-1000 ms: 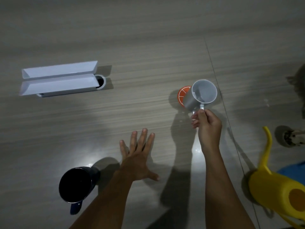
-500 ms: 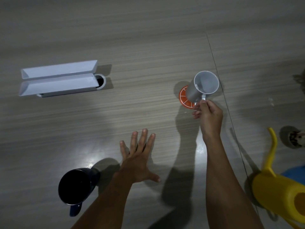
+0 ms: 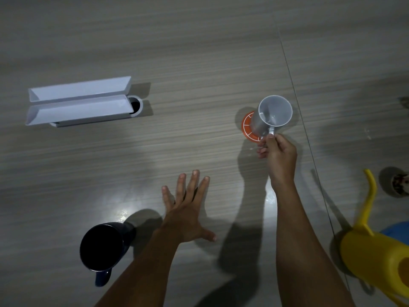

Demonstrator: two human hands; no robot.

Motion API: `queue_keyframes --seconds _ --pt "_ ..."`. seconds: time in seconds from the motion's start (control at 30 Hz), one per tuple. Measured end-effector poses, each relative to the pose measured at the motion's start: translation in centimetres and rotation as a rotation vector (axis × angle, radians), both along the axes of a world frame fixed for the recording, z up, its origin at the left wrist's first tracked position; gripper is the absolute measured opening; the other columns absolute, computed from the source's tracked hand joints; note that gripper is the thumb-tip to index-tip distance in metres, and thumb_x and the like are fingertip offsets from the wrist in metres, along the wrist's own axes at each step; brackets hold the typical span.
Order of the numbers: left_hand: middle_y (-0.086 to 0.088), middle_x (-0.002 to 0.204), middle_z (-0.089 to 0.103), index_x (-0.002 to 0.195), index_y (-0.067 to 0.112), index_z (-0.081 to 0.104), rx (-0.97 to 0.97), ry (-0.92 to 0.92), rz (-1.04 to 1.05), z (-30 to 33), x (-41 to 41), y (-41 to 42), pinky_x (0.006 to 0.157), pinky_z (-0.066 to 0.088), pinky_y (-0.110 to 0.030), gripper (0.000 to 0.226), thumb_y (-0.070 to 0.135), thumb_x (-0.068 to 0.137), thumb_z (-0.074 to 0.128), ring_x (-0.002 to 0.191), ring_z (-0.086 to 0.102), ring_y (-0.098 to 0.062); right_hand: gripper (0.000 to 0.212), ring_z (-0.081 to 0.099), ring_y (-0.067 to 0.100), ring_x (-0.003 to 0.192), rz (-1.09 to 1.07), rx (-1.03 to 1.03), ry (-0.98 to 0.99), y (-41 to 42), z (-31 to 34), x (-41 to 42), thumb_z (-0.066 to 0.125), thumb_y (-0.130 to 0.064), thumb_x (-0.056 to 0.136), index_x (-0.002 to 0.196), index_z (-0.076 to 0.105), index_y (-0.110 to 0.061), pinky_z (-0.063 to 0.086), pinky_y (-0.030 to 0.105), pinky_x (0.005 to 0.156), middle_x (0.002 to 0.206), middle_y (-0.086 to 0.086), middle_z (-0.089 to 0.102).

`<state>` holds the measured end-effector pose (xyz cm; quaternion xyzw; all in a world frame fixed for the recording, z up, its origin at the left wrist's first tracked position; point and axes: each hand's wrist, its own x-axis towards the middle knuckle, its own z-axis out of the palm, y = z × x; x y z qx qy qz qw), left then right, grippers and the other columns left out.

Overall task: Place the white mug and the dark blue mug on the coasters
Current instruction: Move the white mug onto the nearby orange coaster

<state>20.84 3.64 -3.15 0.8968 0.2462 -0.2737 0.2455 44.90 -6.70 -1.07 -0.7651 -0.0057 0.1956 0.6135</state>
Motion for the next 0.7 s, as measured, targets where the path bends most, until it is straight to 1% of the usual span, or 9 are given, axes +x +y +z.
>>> queue_keyframes --seconds 0.13,0.2,0.3,0.4,0.5,0.53,0.6,0.63,0.7 --pt "0.012 0.154 -0.048 0.147 0.043 -0.031 0.003 -0.006 -0.001 -0.2 -0.1 0.0 0.100 -0.037 -0.062 0.156 0.083 0.040 0.074 0.138 -0.049 -0.023 0.031 0.060 0.008 0.057 -0.008 -0.026 -0.011 0.1 0.1 -0.1 0.056 -0.033 0.092 0.065 0.071 -0.030 0.050 0.028 0.058 0.067 -0.009 0.071" --pt "0.012 0.154 -0.049 0.146 0.043 -0.032 0.004 -0.011 0.000 -0.3 -0.1 0.0 0.100 -0.037 -0.063 0.156 0.084 0.040 0.074 0.137 -0.050 -0.023 0.024 0.063 0.005 0.056 -0.021 -0.049 -0.027 0.1 0.3 -0.2 0.058 -0.035 0.091 0.070 0.071 -0.031 0.052 0.030 0.059 0.068 -0.012 0.073" --pt "0.012 0.151 -0.052 0.144 0.044 -0.035 0.015 -0.030 -0.002 -0.7 -0.2 0.0 0.097 -0.040 -0.061 0.157 0.084 0.040 0.075 0.135 -0.052 -0.022 0.008 0.066 0.005 0.057 -0.091 -0.029 -0.043 -0.6 0.4 -1.0 0.069 -0.024 0.091 0.086 0.069 -0.030 0.054 0.033 0.059 0.070 -0.019 0.073" --pt "0.013 0.147 -0.055 0.142 0.044 -0.038 0.021 -0.049 0.003 -1.1 -0.3 -0.1 0.092 -0.042 -0.059 0.159 0.084 0.039 0.075 0.133 -0.054 -0.022 0.018 0.067 0.004 0.057 -0.116 -0.077 -0.059 -2.4 0.8 -3.0 0.071 -0.011 0.091 0.098 0.067 -0.027 0.056 0.034 0.061 0.087 -0.014 0.073" --pt "0.015 0.144 -0.058 0.140 0.045 -0.040 0.016 -0.068 0.000 -1.3 -0.3 -0.1 0.089 -0.043 -0.057 0.159 0.085 0.038 0.075 0.133 -0.054 -0.024 0.018 0.066 0.001 0.054 -0.089 -0.139 -0.078 -4.9 1.2 -6.5 0.068 -0.009 0.095 0.095 0.067 -0.027 0.055 0.032 0.059 0.089 -0.012 0.068" --pt "0.014 0.144 -0.058 0.141 0.045 -0.040 0.010 -0.078 -0.003 -1.2 -0.4 0.0 0.089 -0.043 -0.058 0.158 0.086 0.038 0.074 0.134 -0.053 -0.024 0.019 0.069 0.003 0.058 -0.064 -0.168 -0.076 -5.7 1.4 -7.9 0.067 -0.010 0.096 0.093 0.067 -0.029 0.056 0.033 0.061 0.088 -0.012 0.068" --pt "0.012 0.150 -0.053 0.145 0.044 -0.034 0.009 -0.113 -0.015 -0.7 -0.9 -0.1 0.096 -0.038 -0.060 0.153 0.089 0.041 0.070 0.138 -0.048 -0.025 0.019 0.074 0.014 0.076 0.012 -0.237 -0.062 -7.0 1.6 -11.1 0.067 -0.012 0.097 0.092 0.068 -0.030 0.059 0.035 0.071 0.090 -0.013 0.068" --pt "0.010 0.154 -0.047 0.148 0.043 -0.029 0.024 -0.131 -0.021 -0.3 -1.5 -0.3 0.103 -0.032 -0.062 0.148 0.089 0.045 0.067 0.142 -0.043 -0.026 0.021 0.073 0.016 0.083 0.057 -0.270 -0.064 -7.6 1.6 -12.7 0.066 -0.011 0.096 0.092 0.068 -0.031 0.058 0.032 0.074 0.089 -0.014 0.068" --pt "0.006 0.163 -0.032 0.155 0.037 -0.016 0.051 -0.172 -0.021 0.1 -3.3 -1.2 0.114 -0.016 -0.065 0.132 0.085 0.061 0.063 0.149 -0.030 -0.028 0.027 0.068 -0.003 0.082 0.142 -0.335 -0.086 -8.6 1.5 -16.0 0.067 -0.010 0.095 0.087 0.067 -0.036 0.050 0.012 0.071 0.088 -0.018 0.069"
